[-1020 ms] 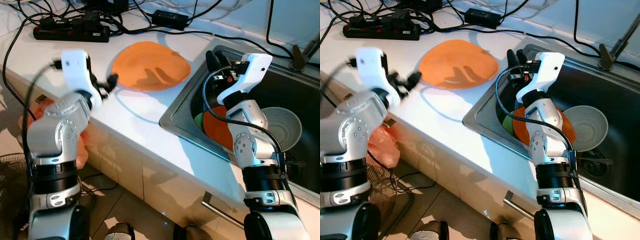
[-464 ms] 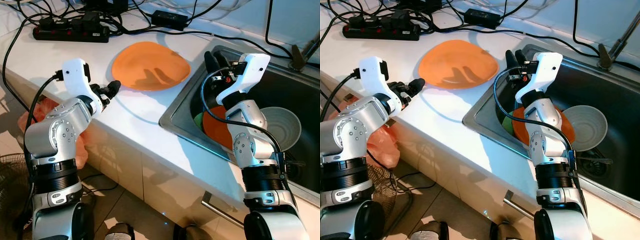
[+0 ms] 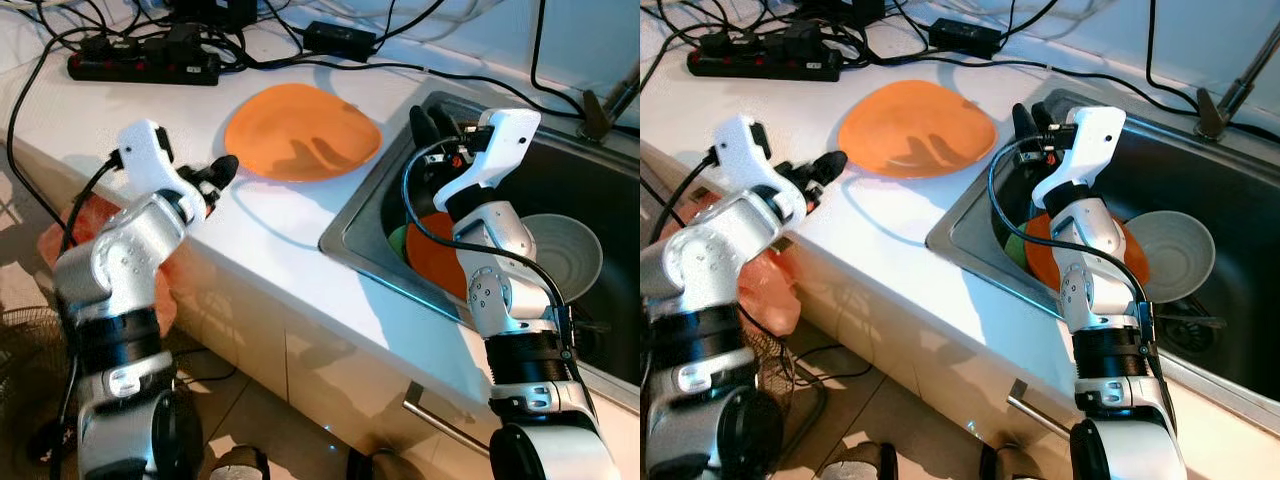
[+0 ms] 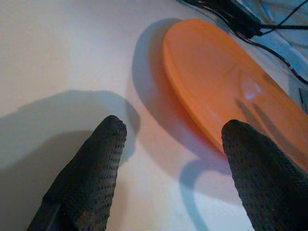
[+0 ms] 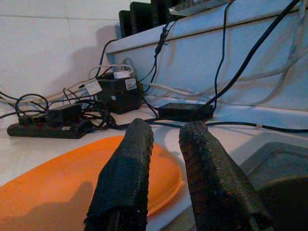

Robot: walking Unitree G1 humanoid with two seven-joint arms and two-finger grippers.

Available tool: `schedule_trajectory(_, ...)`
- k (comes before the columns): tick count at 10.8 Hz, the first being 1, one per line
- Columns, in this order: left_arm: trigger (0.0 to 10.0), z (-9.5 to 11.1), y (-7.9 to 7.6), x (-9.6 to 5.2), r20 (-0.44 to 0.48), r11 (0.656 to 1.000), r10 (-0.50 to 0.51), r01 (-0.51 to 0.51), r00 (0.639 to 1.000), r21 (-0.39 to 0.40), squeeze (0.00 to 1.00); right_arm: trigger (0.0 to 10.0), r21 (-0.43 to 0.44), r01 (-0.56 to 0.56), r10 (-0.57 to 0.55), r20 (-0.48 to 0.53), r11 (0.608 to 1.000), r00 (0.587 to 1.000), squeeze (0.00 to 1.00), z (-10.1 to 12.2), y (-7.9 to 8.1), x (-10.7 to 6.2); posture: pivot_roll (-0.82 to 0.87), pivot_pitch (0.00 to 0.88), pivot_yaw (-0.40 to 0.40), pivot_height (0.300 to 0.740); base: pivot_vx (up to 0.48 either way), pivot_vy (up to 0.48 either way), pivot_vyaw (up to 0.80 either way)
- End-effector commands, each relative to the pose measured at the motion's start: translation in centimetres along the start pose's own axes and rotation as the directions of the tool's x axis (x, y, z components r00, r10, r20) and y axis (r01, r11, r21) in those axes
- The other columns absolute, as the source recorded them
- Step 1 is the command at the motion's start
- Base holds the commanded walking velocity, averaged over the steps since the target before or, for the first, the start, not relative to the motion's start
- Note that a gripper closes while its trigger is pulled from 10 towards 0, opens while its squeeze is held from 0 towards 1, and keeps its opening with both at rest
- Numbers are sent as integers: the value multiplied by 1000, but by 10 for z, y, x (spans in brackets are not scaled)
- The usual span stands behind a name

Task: Kitchen organization

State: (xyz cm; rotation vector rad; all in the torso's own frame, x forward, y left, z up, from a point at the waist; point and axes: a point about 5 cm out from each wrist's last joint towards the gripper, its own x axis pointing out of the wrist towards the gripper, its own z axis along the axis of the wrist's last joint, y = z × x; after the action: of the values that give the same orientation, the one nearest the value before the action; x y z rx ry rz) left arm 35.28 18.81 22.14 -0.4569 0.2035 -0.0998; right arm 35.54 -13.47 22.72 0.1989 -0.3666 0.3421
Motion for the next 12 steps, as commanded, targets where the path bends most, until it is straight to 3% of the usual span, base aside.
schedule_trajectory(1, 10000, -7, 4, 7, -54, 1000, 13, -14, 998, -13, 0, 10000, -13, -3, 3, 1, 1000, 1000, 0, 2, -3, -2, 71, 119, -18, 740, 0, 0, 0)
schedule_trajectory(6, 10000, 1, -7, 26, -74, 998, -47, 44, 996, -48, 0, 10000, -23, 8, -8, 2, 1000, 1000, 0, 5, -6, -2, 54, 132, -12, 740, 0, 0, 0)
schedule_trajectory(9, 10000, -10, -17, 37, -119, 993, -97, 88, 988, -78, 0, 10000, -14, 3, -3, 4, 1000, 1000, 0, 3, -2, 0, 51, 109, 2, 740, 0, 0, 0)
schedule_trajectory(12, 10000, -33, -52, 50, -195, 975, -206, 184, 959, -128, 0, 10000, -9, -10, 10, 8, 1000, 1000, 0, 3, 3, 0, 43, 93, 10, 740, 0, 0, 0)
